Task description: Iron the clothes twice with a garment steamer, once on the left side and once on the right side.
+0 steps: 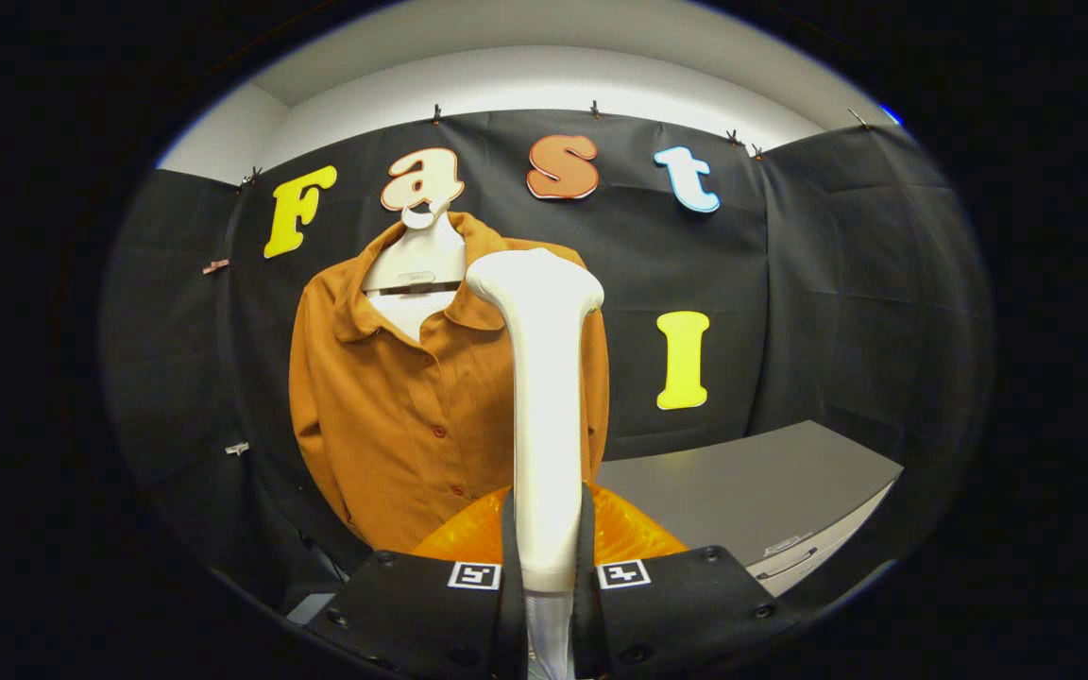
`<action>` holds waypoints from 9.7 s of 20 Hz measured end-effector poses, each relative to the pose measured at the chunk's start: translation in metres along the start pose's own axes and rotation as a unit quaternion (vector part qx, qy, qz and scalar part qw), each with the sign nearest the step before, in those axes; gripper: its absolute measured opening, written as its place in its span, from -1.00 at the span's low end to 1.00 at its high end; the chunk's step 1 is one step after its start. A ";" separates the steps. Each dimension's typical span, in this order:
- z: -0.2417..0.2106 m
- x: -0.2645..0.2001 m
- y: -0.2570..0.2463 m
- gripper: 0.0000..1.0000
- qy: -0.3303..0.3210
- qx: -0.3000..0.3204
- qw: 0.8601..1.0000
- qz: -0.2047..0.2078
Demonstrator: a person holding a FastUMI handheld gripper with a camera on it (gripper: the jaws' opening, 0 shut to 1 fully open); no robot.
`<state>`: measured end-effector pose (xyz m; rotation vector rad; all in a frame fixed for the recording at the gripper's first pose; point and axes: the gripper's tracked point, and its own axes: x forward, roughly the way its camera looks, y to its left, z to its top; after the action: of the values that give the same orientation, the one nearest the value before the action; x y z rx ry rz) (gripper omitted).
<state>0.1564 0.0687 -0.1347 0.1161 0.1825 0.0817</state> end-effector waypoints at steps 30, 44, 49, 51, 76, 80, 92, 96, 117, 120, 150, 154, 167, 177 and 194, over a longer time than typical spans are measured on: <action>-0.193 0.078 0.023 -0.55 0.162 -0.043 0.986 -0.023; -0.270 0.046 0.029 -0.55 0.262 -0.033 0.965 -0.001; -0.263 0.020 0.026 -0.55 0.243 -0.031 0.969 0.003; -0.250 0.009 0.026 -0.55 0.228 -0.031 0.973 0.005; -0.012 -0.020 0.160 -0.56 -0.011 -0.071 0.996 0.050; -0.030 0.004 0.181 -0.56 -0.007 -0.092 0.995 0.043; -0.098 0.062 0.185 -0.56 0.028 -0.135 0.990 0.003; -0.118 0.066 0.180 -0.55 0.044 -0.143 0.989 0.002; -0.260 0.043 0.129 -0.55 0.187 -0.159 0.969 0.006; -0.271 0.034 0.122 -0.55 0.203 -0.154 0.967 0.008; -0.030 -0.048 0.004 -0.56 0.009 -0.054 0.998 -0.024; -0.011 -0.056 -0.013 -0.56 -0.003 -0.045 0.999 -0.029; 0.057 -0.101 -0.049 -0.56 -0.070 -0.034 0.996 -0.042; 0.052 -0.103 -0.050 -0.56 -0.067 -0.034 0.996 -0.038; 0.056 -0.096 -0.052 -0.56 -0.073 -0.032 0.996 -0.047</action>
<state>0.0763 0.0027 -0.0690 0.0488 0.0396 -0.0140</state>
